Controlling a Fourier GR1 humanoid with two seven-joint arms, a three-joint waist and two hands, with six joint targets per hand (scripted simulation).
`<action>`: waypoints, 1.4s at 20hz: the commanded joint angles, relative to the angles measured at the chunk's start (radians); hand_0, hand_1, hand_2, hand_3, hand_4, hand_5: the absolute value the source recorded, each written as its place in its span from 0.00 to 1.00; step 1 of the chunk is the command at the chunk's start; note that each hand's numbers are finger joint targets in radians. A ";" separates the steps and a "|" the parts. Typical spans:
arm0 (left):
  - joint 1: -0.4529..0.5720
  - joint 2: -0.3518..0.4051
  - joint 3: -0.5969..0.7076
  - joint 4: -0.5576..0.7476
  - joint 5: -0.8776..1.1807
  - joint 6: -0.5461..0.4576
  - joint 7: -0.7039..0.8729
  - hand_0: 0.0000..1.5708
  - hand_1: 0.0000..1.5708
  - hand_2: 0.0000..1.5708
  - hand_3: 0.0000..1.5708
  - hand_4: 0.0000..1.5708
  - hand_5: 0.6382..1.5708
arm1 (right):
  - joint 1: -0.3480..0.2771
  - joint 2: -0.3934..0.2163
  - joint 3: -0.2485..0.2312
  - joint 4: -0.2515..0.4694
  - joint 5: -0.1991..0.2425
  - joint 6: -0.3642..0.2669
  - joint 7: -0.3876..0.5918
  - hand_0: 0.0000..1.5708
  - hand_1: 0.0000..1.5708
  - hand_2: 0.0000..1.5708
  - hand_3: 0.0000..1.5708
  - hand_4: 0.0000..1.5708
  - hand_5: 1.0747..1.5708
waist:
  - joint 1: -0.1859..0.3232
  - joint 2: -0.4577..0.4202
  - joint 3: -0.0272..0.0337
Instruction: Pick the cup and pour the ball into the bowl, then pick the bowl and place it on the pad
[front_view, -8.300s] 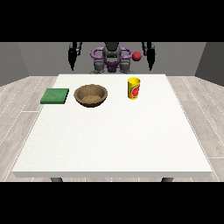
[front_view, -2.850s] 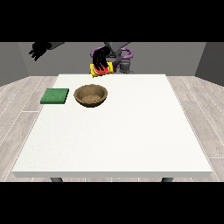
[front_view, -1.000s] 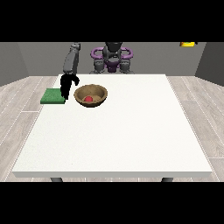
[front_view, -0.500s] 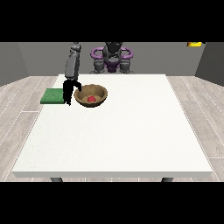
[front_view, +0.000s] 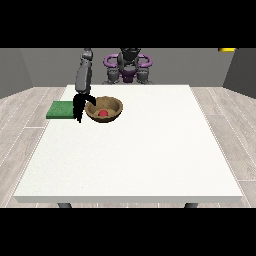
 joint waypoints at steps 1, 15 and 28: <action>0.027 0.016 0.016 -0.003 0.013 -0.002 -0.010 0.00 0.00 0.00 0.00 0.65 0.96 | -0.024 0.065 0.032 0.044 0.022 -0.052 -0.002 0.00 0.00 0.00 0.00 0.29 0.96 | -0.001 0.002 0.0148; -0.023 0.082 0.054 -0.026 0.099 -0.039 0.044 0.00 0.00 0.00 0.00 0.70 0.94 | 0.069 -0.075 0.025 0.106 0.099 -0.284 0.084 1.00 1.00 1.00 0.98 0.59 0.88 | 0.048 0.081 0.0130; 0.102 0.132 0.128 0.183 0.072 -0.108 -0.081 0.00 0.00 0.00 0.00 0.76 0.97 | -0.020 -0.291 0.148 -0.062 0.160 -0.298 0.501 1.00 1.00 1.00 0.62 0.67 0.97 | -0.059 -0.052 0.0100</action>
